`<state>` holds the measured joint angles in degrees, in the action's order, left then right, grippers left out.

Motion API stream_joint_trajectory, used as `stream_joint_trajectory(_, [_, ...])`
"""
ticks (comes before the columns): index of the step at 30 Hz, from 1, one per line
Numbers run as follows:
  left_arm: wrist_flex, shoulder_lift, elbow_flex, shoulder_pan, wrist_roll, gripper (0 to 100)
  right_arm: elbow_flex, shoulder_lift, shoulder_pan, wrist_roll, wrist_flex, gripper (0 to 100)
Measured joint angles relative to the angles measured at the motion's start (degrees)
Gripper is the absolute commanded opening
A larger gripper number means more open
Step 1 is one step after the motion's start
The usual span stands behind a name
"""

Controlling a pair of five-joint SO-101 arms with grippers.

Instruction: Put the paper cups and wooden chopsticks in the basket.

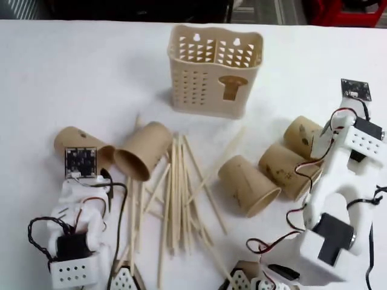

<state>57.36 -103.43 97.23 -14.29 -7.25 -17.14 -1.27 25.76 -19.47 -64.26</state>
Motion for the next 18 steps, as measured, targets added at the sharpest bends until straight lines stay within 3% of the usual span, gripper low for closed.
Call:
stream_joint_trajectory(7, [0.0, 0.0, 0.0, 0.0, 0.0, 11, -0.09, -3.52, -3.25, -0.09, 2.73, 2.6])
stream_joint_trajectory(18, [0.0, 0.0, 0.0, 0.0, 0.0, 11, -0.18, 8.09, -3.52, -2.9, 2.81, 2.0])
